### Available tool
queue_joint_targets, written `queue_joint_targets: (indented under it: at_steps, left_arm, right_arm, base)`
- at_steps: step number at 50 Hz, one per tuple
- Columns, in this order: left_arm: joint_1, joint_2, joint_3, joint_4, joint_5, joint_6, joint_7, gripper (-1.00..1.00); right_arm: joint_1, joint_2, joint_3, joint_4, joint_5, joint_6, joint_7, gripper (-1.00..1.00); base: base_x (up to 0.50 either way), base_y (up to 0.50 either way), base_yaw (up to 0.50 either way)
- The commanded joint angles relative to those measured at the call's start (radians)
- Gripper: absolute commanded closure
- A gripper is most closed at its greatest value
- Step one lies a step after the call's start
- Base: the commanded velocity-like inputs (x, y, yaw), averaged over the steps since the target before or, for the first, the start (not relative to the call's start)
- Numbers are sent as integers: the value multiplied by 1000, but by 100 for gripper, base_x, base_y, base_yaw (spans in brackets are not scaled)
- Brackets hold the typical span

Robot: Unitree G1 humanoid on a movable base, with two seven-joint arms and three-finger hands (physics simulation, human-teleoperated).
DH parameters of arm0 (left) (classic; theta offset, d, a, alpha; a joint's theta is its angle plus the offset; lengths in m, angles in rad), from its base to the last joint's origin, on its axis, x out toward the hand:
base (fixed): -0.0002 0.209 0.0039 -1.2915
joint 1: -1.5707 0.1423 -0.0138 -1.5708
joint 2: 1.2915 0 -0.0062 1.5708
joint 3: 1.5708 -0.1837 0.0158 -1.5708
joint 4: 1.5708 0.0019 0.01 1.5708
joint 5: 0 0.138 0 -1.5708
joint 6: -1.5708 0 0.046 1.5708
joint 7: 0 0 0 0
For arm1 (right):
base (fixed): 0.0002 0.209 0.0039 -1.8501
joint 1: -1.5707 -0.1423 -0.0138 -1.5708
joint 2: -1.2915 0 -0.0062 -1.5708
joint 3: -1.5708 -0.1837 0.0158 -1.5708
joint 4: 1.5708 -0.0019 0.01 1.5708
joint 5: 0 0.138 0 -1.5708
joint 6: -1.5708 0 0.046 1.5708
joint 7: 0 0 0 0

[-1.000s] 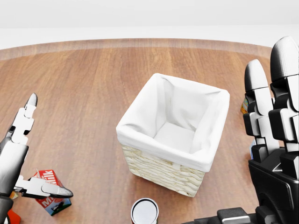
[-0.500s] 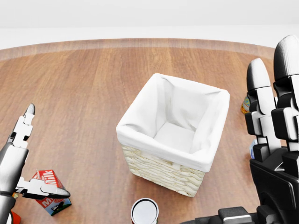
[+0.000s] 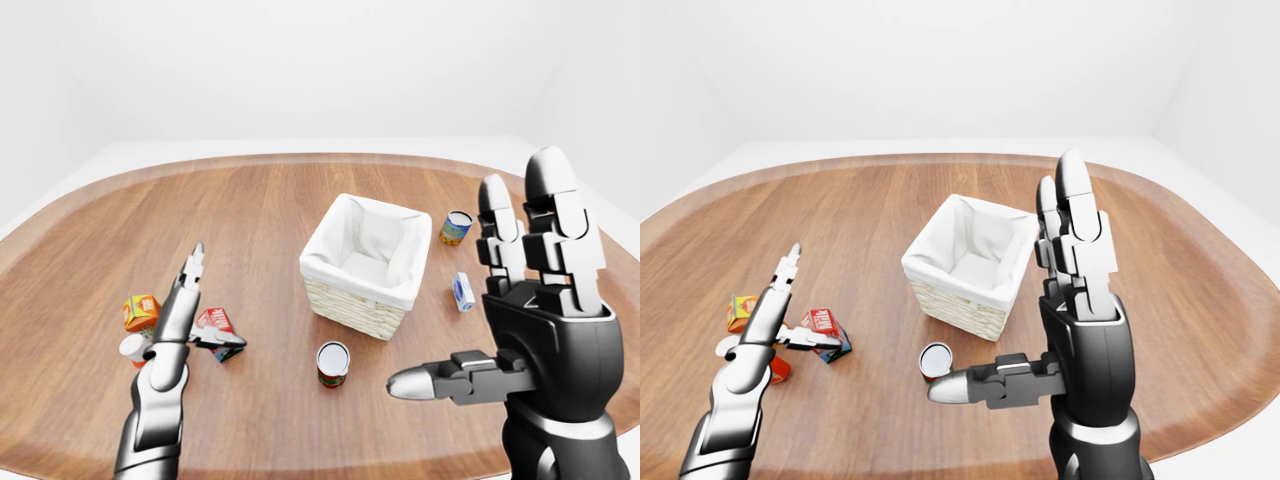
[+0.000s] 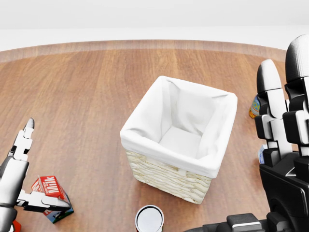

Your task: Pick the milk and place it in the basket.

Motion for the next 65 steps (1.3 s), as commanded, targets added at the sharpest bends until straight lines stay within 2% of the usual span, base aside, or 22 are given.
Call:
queue_joint_targets:
  at_steps: [1, 9, 23, 29, 37, 45, 46, 47, 48, 49, 50, 58, 61, 65]
  left_arm:
    - [-13, 6, -17, 77, 2, 0, 34, -100]
    - [-61, 30, -34, 270, -7, 0, 104, -100]
    - [-74, 51, -43, 366, -30, 0, 136, -100]
    - [-72, 48, -45, 332, -27, 0, 124, -100]
    - [-83, 55, -65, 424, 12, 0, 161, -100]
    - [-148, 90, -109, 628, 65, 0, 212, -100]
    - [-152, 93, -117, 660, 70, 0, 207, -65]
    - [-157, 91, -118, 683, 67, 0, 211, -6]
    - [-166, 93, -126, 724, 74, 0, 222, 76]
    - [-171, 94, -128, 742, 75, 0, 235, 93]
    - [-176, 95, -129, 754, 73, 0, 240, 100]
    - [-197, 106, -145, 831, 60, 0, 229, 100]
    - [-220, 109, -158, 899, 74, 0, 256, 100]
    - [-219, 109, -162, 871, 83, 0, 266, 100]
  right_arm:
    - [0, -1, -2, 0, 3, 0, -1, -100]
    - [-1, -4, 2, 0, 12, 0, -6, -100]
    - [-5, -13, -3, 0, 38, 0, -16, -100]
    - [-1, -12, 3, 0, 36, 0, -15, -100]
    - [6, -11, 11, 0, 32, 0, -16, -100]
    - [9, -9, 19, 0, 27, 0, -15, -100]
    - [9, -9, 20, 0, 26, 0, -15, -100]
    - [10, -9, 21, 0, 26, 0, -15, -100]
    - [11, -8, 20, 0, 27, 0, -14, -100]
    - [12, -9, 20, 0, 27, 0, -14, -100]
    - [12, -9, 20, 0, 27, 0, -14, -100]
    - [13, -6, 17, 0, 31, 0, -14, -100]
    - [12, -7, 19, 0, 30, 0, -15, -100]
    - [16, -8, 28, 0, 26, 0, -19, -100]
  base:
    - [0, 0, 0]
    - [0, 0, 0]
    - [0, 0, 0]
    - [0, 0, 0]
    - [0, 0, 0]
    - [0, 0, 0]
    - [0, 0, 0]
    - [0, 0, 0]
    - [0, 0, 0]
    - [0, 0, 0]
    - [0, 0, 0]
    - [0, 0, 0]
    - [0, 0, 0]
    - [0, 0, 0]
